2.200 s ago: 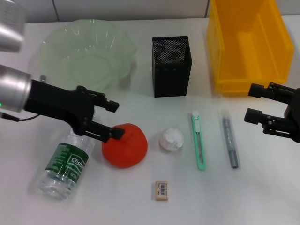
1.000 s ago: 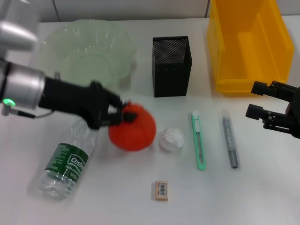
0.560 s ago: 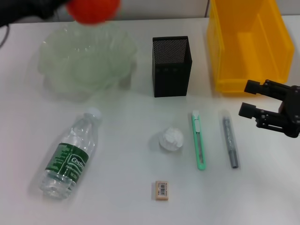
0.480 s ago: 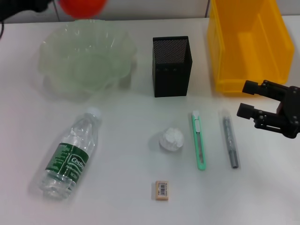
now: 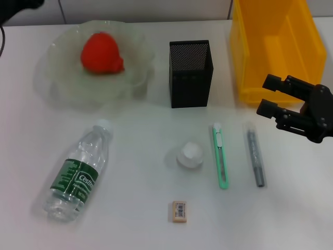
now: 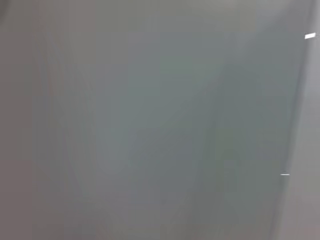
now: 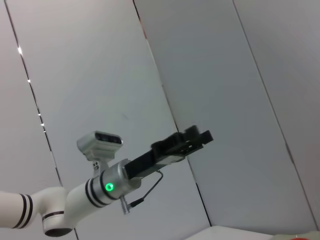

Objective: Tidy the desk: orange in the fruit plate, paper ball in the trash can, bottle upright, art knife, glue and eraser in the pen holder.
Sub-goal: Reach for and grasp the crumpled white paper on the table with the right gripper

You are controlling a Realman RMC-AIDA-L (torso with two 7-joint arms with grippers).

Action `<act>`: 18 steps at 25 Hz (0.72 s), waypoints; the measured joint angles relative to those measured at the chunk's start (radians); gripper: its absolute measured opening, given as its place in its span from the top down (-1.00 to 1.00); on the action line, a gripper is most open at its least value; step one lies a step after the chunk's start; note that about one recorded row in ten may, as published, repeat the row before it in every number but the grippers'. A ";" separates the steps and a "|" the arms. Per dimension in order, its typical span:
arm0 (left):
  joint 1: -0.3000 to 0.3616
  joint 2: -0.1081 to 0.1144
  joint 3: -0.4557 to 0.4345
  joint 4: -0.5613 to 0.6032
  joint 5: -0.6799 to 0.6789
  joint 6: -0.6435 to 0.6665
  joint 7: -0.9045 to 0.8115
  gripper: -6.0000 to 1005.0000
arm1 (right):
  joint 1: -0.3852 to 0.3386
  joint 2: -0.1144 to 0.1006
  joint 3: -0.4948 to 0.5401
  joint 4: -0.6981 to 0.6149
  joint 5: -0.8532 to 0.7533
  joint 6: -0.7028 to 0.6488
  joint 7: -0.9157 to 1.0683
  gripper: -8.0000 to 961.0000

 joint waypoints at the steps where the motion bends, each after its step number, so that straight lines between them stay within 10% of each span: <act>1: 0.018 0.006 0.020 0.004 0.002 0.089 -0.001 -0.17 | 0.001 -0.002 0.003 -0.012 0.004 -0.019 0.011 -0.59; 3: 0.037 0.020 0.064 0.010 0.003 0.178 -0.002 -0.49 | 0.001 -0.008 0.003 -0.031 0.012 -0.040 0.032 -0.59; 6: 0.088 0.088 0.244 0.020 0.040 0.351 0.012 -0.58 | 0.012 -0.018 -0.004 -0.189 0.040 -0.134 0.189 -0.59; 9: 0.106 0.110 0.307 0.026 0.086 0.384 0.022 -0.63 | 0.028 -0.018 -0.013 -0.350 0.041 -0.176 0.342 -0.59; 18: 0.178 0.113 0.322 0.073 0.241 0.395 0.033 -0.57 | 0.226 -0.007 -0.394 -0.873 -0.346 -0.127 0.897 -0.59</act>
